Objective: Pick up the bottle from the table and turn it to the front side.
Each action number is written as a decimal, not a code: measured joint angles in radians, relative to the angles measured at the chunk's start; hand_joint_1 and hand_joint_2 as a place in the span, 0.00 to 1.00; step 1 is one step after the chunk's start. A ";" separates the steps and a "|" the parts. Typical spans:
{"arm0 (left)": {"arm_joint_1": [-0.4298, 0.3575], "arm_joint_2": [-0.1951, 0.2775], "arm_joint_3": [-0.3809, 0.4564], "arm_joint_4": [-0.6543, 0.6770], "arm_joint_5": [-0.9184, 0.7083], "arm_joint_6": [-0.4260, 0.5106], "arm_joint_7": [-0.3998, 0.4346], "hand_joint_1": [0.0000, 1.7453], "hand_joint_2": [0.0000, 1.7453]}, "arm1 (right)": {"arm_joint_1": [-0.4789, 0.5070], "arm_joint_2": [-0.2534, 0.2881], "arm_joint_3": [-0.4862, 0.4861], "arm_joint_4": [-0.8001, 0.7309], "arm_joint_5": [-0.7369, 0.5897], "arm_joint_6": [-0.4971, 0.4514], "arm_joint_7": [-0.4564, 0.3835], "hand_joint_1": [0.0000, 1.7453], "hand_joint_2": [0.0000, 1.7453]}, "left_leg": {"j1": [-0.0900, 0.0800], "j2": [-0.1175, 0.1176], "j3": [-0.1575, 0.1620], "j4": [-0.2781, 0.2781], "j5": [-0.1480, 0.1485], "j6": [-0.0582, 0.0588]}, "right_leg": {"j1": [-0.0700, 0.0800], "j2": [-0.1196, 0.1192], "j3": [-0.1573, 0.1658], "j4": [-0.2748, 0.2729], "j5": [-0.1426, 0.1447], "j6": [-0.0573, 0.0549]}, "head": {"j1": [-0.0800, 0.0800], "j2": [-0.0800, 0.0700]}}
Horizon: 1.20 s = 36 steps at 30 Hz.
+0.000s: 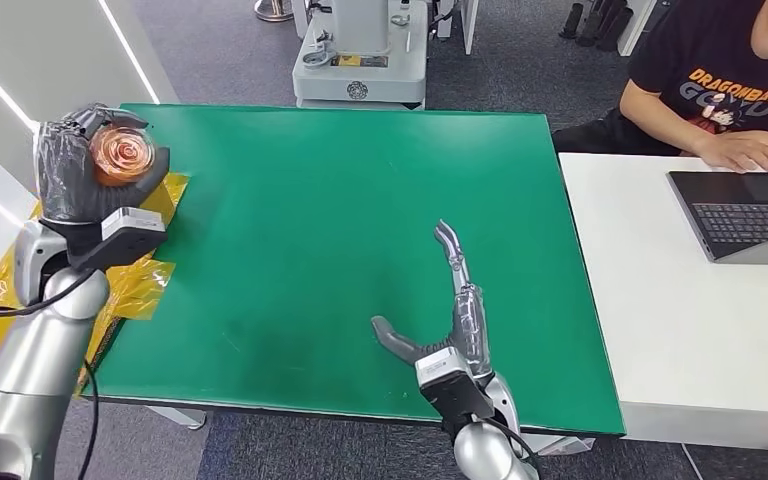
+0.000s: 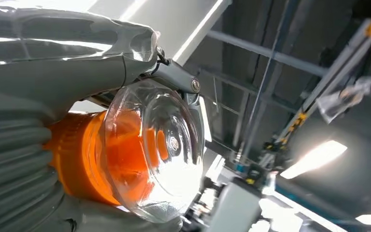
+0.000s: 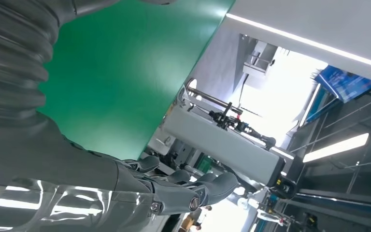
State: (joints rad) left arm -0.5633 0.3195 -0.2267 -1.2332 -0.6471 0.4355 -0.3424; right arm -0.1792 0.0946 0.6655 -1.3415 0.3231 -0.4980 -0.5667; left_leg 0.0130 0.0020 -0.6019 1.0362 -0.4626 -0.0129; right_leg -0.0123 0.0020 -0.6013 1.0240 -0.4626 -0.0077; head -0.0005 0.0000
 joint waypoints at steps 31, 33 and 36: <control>-0.153 0.089 -0.290 0.710 -0.441 -0.242 0.024 1.00 1.00 | 0.074 -0.036 0.006 -0.269 -0.239 -0.071 -0.125 0.00 1.00 | 0.000 0.002 -0.001 0.000 0.000 0.000 | 0.000 0.002 -0.001 0.000 0.000 0.000 | 0.000 0.000; -0.164 0.088 -0.307 0.737 -0.447 -0.261 0.016 1.00 1.00 | 0.071 -0.039 0.012 -0.269 -0.244 -0.075 -0.125 0.00 1.00 | 0.000 0.002 -0.001 0.000 0.000 0.000 | 0.000 0.002 -0.001 0.000 0.000 0.000 | 0.000 0.000; -0.177 0.090 -0.323 0.765 -0.449 -0.279 0.008 1.00 1.00 | 0.066 -0.044 0.017 -0.269 -0.247 -0.078 -0.125 0.00 1.00 | 0.000 0.002 -0.001 0.000 0.000 0.000 | 0.000 0.001 -0.001 0.000 0.000 0.000 | 0.000 0.000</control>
State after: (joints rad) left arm -0.7406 0.4091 -0.5498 -0.4685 -1.0960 0.1562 -0.3344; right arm -0.1134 0.0508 0.6827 -1.6107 0.0756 -0.5764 -0.6914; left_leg 0.0127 0.0037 -0.6030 1.0359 -0.4627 -0.0129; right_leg -0.0125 0.0035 -0.6025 1.0239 -0.4626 -0.0079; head -0.0003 0.0000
